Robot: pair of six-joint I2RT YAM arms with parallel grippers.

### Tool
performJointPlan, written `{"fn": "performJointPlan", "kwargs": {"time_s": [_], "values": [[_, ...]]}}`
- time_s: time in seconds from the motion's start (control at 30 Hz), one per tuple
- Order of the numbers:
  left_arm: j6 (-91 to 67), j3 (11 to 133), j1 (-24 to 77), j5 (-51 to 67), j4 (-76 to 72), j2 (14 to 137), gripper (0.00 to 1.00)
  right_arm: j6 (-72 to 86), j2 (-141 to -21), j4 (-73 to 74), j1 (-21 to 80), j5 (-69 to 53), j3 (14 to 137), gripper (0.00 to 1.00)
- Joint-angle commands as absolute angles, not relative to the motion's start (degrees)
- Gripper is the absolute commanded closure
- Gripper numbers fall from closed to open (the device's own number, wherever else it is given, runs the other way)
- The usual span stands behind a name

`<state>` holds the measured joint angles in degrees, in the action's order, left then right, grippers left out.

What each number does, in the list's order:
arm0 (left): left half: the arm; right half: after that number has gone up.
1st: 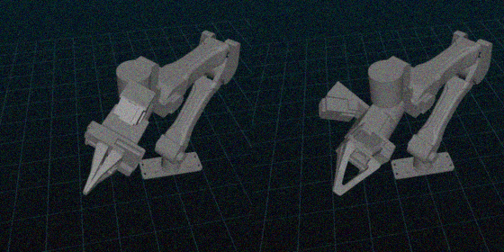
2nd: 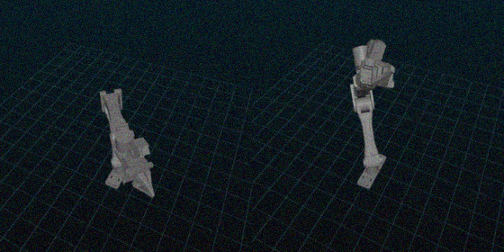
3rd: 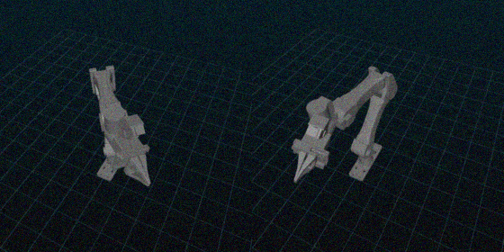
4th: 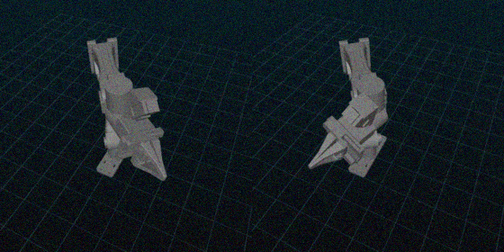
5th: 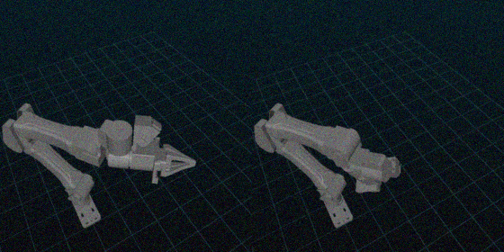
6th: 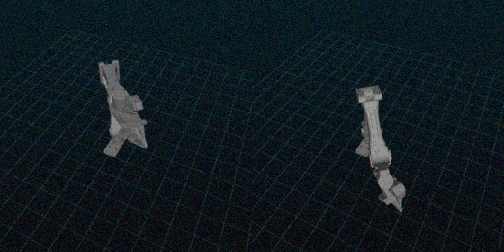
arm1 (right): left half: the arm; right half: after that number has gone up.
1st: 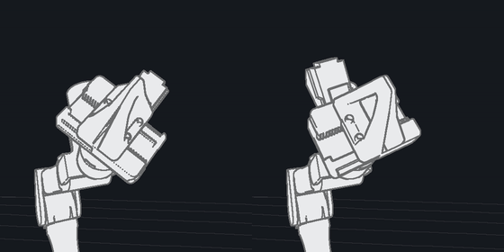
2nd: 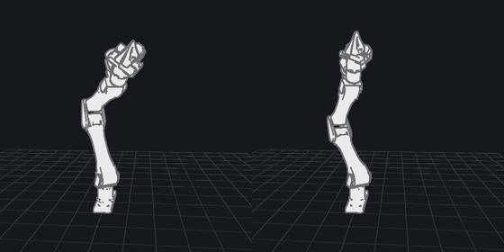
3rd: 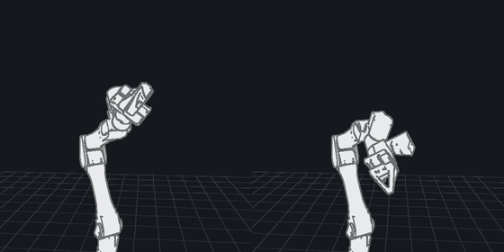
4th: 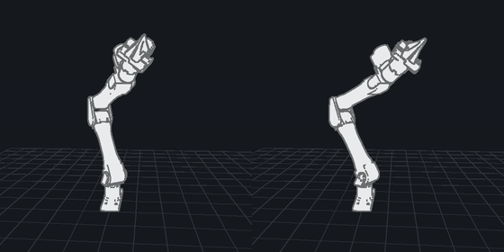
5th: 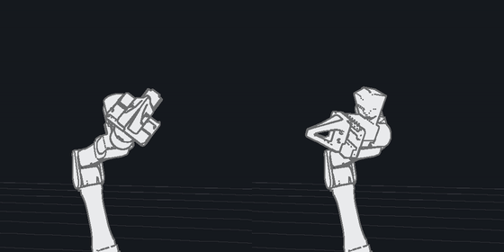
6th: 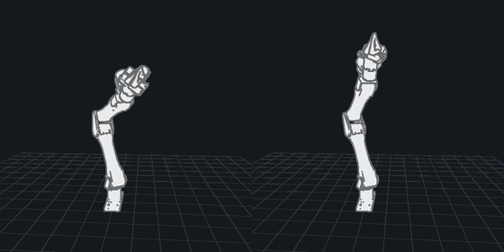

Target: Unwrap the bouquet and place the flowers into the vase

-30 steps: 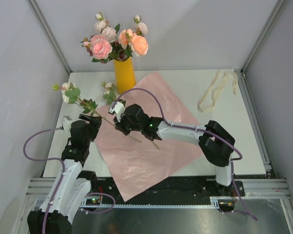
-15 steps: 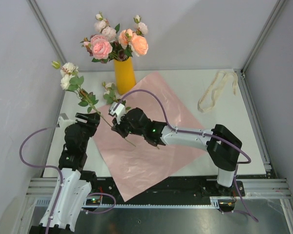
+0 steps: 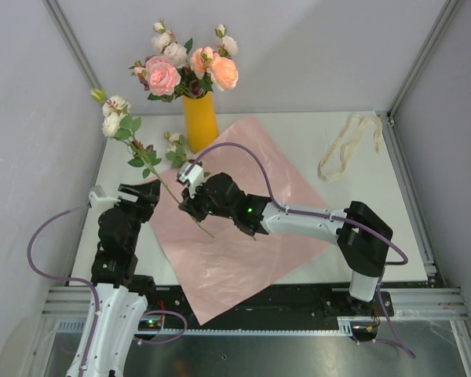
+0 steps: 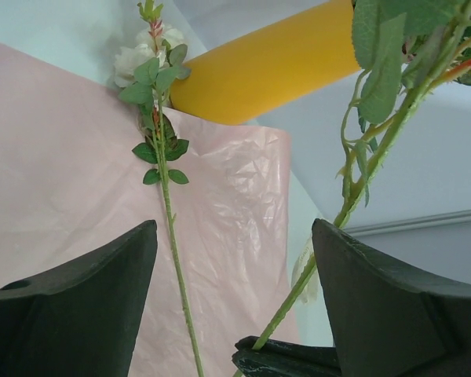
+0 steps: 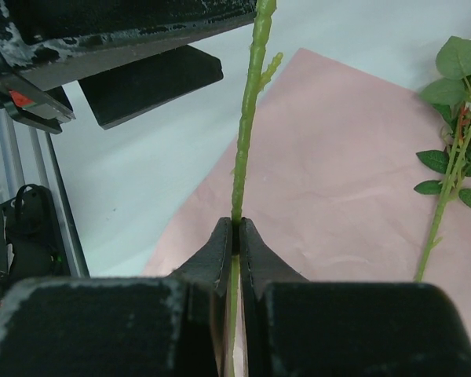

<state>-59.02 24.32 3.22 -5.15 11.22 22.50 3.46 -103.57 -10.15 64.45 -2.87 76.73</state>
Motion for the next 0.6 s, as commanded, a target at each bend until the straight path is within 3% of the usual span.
{"fn": "performJointPlan", "kwargs": {"time_s": [0.0,0.57], "values": [[-56.51,26.19,3.07,-3.01,9.68,22.16,0.16,3.7,-100.5,-10.37,65.37,-3.65,76.63,1.0],[-58.54,25.86,3.03,-5.19,13.31,18.76,0.08,6.25,-97.95,-11.72,64.79,-3.87,75.76,1.0]]}}
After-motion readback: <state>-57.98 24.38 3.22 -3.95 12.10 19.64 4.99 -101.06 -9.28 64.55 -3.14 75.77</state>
